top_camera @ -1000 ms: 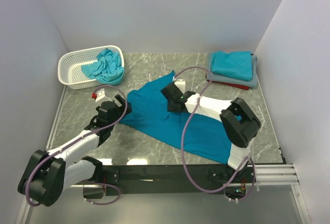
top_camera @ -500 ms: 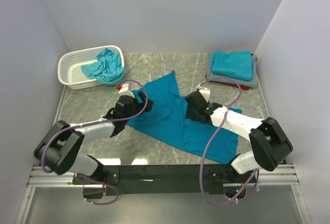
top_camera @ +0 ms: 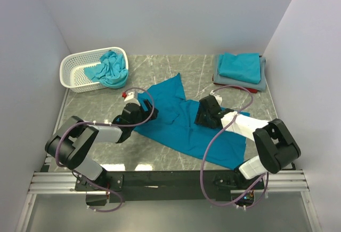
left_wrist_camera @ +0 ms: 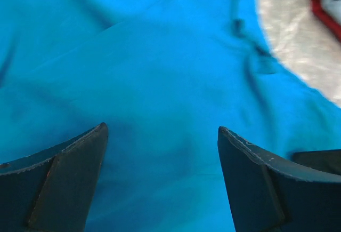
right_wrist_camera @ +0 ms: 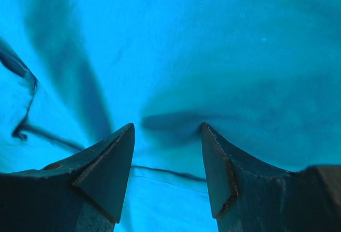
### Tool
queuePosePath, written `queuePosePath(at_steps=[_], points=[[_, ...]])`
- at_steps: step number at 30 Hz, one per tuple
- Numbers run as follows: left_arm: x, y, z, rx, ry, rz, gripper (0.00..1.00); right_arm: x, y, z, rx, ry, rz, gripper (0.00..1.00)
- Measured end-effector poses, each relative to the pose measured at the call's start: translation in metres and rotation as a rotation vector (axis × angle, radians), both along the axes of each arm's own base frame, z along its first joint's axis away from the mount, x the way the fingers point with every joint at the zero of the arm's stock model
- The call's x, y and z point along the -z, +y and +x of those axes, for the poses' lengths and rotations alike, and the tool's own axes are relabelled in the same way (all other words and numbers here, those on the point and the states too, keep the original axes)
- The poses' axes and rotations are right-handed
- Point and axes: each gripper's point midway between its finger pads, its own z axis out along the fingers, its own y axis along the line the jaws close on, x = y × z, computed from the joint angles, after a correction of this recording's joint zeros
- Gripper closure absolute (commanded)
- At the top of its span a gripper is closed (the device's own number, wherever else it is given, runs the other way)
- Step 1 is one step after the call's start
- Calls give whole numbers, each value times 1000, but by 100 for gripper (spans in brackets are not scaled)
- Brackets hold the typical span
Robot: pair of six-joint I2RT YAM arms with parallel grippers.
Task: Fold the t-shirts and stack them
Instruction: Fold the tshirt
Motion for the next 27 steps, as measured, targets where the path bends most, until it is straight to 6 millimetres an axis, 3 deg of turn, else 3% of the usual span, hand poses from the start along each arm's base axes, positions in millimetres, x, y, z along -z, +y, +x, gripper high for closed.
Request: queuePosePath(at_steps=[3, 14, 20, 23, 27], points=[[12, 12, -7, -47, 22, 10, 10, 0, 2, 9, 0, -5, 16, 39], [12, 41, -34, -173, 13, -14, 10, -1, 4, 39, -8, -6, 21, 39], [10, 40, -53, -170, 17, -21, 10, -2, 2, 39, -15, -10, 16, 39], [8, 39, -59, -158, 24, -12, 9, -6, -5, 29, -13, 3, -1, 39], [-14, 38, -57, -144, -11, -6, 8, -32, -21, 24, 8, -39, -17, 39]])
